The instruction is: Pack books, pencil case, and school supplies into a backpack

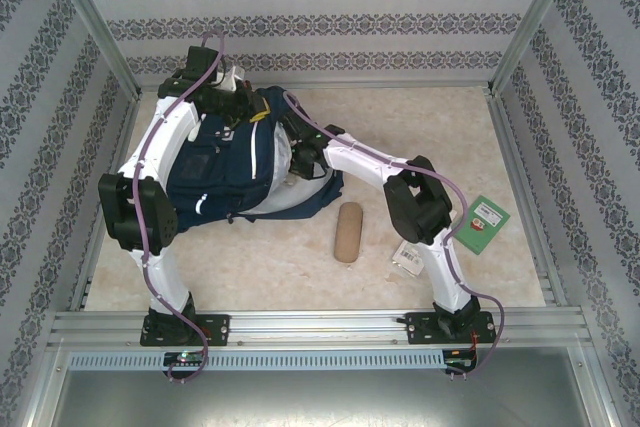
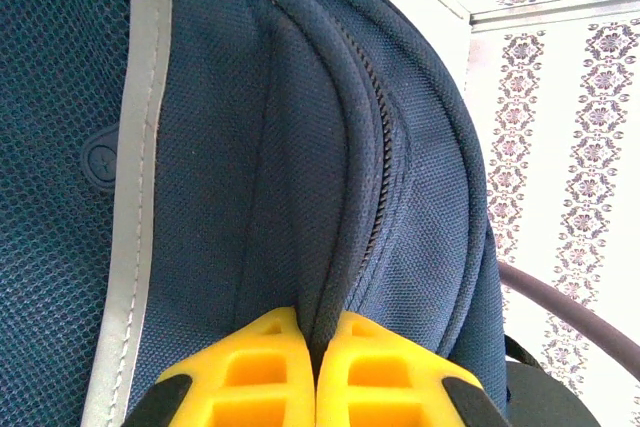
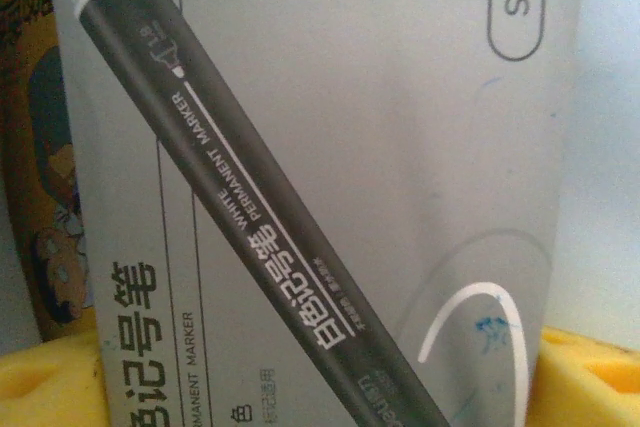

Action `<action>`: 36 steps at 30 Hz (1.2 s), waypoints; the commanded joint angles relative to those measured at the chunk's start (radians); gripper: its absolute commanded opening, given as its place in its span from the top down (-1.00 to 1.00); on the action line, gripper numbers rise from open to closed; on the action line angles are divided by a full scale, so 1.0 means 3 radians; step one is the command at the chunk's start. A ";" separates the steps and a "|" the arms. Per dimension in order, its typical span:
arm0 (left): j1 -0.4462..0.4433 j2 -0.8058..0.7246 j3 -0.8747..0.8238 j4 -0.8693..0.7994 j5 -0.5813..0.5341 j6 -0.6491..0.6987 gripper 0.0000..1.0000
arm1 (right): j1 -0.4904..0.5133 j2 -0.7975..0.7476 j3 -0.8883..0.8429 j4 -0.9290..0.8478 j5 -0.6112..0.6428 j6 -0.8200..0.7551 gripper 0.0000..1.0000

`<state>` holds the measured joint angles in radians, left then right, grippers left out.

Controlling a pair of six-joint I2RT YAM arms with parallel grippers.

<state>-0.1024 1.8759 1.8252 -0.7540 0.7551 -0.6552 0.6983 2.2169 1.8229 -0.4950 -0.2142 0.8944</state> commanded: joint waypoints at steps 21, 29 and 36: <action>0.0019 -0.0285 -0.0006 0.0280 0.0247 -0.0025 1.00 | 0.0019 0.0036 0.0304 -0.0229 0.0170 -0.0274 -0.96; 0.0019 -0.0288 -0.0028 0.0200 0.0244 0.0060 1.00 | -0.0059 -0.0354 -0.0068 -0.0129 0.0291 -0.0280 -0.96; 0.0019 -0.0341 -0.0227 0.0009 0.0086 0.0273 1.00 | -0.0262 -0.0964 -0.0702 -0.0256 0.0611 -0.0392 -0.95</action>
<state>-0.1017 1.8484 1.7741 -0.7433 0.7551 -0.6182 0.6510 2.0300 1.6733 -0.5499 -0.0917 0.8005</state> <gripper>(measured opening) 0.068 0.976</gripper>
